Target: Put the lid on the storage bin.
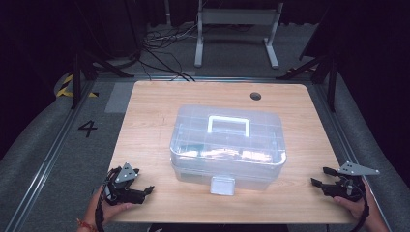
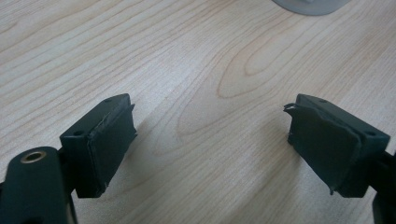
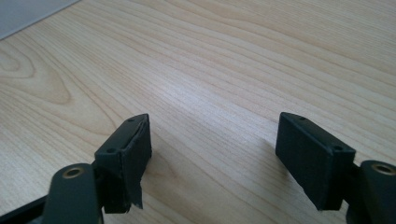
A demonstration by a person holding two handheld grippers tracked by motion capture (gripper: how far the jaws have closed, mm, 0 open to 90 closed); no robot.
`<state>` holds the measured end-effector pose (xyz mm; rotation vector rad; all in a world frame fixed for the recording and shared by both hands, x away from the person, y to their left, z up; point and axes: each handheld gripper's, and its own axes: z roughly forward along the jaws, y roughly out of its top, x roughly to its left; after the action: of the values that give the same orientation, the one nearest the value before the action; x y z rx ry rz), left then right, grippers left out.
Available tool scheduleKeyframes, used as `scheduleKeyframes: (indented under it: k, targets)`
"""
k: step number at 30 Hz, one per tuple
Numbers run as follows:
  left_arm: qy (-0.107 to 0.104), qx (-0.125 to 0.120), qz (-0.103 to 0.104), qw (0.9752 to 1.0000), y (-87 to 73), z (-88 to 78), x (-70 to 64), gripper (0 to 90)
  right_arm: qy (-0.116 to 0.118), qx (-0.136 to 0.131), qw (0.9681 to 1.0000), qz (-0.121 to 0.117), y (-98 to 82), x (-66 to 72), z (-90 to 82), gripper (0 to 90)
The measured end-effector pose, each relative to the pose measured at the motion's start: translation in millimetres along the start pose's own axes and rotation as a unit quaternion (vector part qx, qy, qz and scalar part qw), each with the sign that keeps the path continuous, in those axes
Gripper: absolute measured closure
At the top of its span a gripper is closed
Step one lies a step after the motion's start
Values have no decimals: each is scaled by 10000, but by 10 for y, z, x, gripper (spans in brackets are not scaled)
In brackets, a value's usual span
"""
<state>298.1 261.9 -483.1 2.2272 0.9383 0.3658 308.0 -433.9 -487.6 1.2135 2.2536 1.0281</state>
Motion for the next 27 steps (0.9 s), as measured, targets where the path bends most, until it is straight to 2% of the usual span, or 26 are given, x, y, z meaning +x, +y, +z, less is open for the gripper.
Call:
scheduleKeyframes:
  k: [27]
  targets:
    - [-65,0,-38,10000,1,4,4,147,-144,-8,9999,66,-6,13,1,247]
